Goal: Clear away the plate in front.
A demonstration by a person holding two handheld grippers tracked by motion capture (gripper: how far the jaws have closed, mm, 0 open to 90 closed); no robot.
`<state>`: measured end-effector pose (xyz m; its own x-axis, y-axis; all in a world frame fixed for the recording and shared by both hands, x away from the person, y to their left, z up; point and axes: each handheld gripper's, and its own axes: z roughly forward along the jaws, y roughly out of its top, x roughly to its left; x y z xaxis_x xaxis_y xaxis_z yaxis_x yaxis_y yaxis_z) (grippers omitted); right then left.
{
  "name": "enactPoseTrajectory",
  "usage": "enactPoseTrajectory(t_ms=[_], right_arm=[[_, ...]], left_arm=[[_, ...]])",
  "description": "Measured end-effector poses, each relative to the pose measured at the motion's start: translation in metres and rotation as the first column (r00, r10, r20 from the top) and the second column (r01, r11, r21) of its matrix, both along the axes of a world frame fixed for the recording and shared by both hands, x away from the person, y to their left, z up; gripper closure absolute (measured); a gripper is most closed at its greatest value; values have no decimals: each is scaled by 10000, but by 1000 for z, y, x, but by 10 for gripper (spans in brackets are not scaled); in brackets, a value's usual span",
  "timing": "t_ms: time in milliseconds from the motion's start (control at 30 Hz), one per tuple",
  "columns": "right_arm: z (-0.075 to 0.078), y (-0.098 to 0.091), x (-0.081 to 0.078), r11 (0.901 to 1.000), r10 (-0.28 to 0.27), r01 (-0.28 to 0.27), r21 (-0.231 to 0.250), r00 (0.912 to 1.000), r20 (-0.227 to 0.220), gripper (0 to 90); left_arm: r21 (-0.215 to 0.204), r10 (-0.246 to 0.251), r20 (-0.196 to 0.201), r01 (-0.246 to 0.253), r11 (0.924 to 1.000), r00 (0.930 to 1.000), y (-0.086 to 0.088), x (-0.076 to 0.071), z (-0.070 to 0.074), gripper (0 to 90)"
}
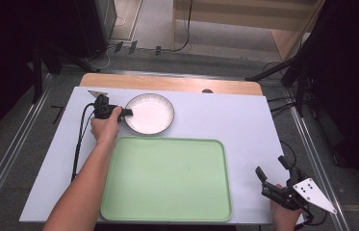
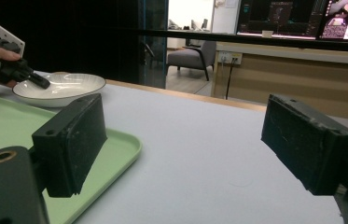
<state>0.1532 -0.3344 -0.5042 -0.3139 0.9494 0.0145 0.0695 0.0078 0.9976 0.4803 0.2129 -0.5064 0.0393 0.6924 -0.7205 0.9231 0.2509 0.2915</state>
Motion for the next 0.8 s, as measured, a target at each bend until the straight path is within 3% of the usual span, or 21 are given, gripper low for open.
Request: enactPoseTrajectory(t_ms=[333, 533, 800], right_arm=[[0, 1, 1, 10000, 13, -13, -43, 10000, -27, 145], [0, 1, 1, 10000, -1, 1, -26, 10000, -15, 145], [0, 1, 1, 10000, -10, 9, -24, 10000, -20, 145]], left_arm=[[102, -165, 249, 163, 9998, 9996, 7, -3, 11, 835], [-335, -112, 505, 129, 9994, 9987, 11, -6, 21, 836], [-435, -466, 899, 506, 9978, 9949, 8, -13, 36, 829]])
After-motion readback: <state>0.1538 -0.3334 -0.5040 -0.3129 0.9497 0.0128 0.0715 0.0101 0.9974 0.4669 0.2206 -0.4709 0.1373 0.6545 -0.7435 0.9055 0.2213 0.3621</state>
